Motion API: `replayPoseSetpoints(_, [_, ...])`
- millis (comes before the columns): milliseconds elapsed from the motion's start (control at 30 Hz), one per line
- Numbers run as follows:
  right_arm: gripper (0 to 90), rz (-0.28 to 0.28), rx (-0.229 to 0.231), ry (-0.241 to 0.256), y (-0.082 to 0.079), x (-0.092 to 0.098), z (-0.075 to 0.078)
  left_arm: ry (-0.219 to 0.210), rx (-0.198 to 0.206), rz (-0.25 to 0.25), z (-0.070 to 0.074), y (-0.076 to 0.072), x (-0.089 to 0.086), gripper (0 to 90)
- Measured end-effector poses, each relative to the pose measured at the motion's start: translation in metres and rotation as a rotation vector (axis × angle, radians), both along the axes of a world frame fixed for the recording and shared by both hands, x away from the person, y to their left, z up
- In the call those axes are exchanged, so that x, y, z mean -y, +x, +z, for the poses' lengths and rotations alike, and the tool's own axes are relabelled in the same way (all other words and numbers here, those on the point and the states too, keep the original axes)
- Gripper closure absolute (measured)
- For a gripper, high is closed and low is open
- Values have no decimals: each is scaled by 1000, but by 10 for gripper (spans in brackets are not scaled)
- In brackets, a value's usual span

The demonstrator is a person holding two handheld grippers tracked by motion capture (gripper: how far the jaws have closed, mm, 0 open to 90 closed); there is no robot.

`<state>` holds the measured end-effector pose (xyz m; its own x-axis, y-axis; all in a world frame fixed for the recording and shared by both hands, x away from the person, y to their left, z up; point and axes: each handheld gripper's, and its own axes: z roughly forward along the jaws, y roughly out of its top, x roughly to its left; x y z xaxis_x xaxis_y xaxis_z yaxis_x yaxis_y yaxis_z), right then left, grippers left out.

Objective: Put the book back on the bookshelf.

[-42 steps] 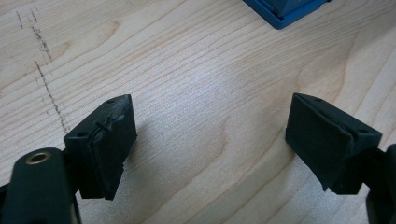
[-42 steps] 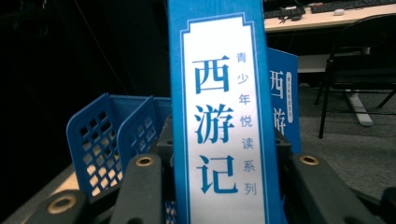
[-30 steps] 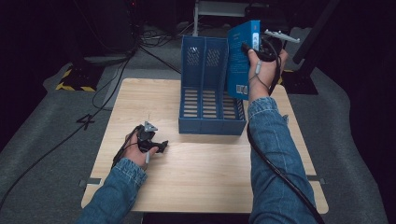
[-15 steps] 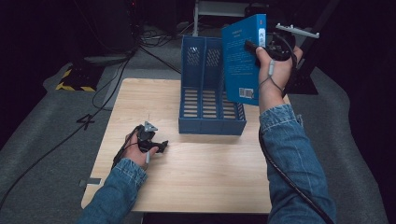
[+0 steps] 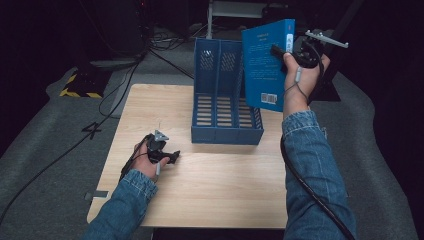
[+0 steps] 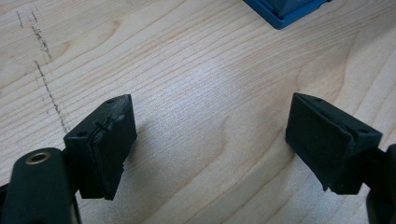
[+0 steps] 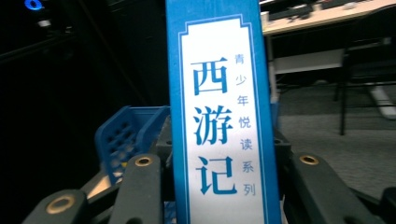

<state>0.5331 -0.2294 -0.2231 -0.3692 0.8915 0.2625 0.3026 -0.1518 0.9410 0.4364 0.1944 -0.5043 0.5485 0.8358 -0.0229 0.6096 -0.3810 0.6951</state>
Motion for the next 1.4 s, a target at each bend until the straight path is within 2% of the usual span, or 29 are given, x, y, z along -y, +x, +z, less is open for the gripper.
replayPoseSetpoints(133, [617,-43,-15,-15,3,9,-4,1,1,2,0,0,0,166])
replayPoseSetpoints(200, [617,-42,-19,-8,3,9,-5,1,1,2,0,0,0,166])
replayPoseSetpoints(300, [617,-47,-31,-3,5,2,-6,1,1,3,0,0,0,166])
replayPoseSetpoints(567, [617,-55,-49,-32,19,-35,-7,1,1,3,0,0,0,167])
replayPoseSetpoints(700, [616,-67,-43,-23,25,-41,-9,1,1,2,0,0,0,166])
replayPoseSetpoints(800, [616,-53,-23,-22,28,-41,-14,1,1,3,0,0,0,166])
replayPoseSetpoints(933, [615,-57,-24,-13,34,-39,-29,5,3,4,0,0,0,167])
replayPoseSetpoints(1033, [614,-36,-11,-54,35,-41,-35,5,3,5,0,0,0,166])
replayPoseSetpoints(1133, [612,-40,-3,-65,34,-43,-38,1,1,3,0,0,0,166])
replayPoseSetpoints(1267, [609,-45,-21,-94,33,-46,-44,7,4,6,0,0,0,167])
replayPoseSetpoints(1333, [608,-42,-41,-124,33,-50,-49,6,3,4,0,0,0,167])
replayPoseSetpoints(1367, [608,-35,-77,-158,34,-54,-54,8,5,6,0,0,0,167])
replayPoseSetpoints(1400, [608,-31,-91,-173,35,-56,-57,2,1,4,0,0,1,167])
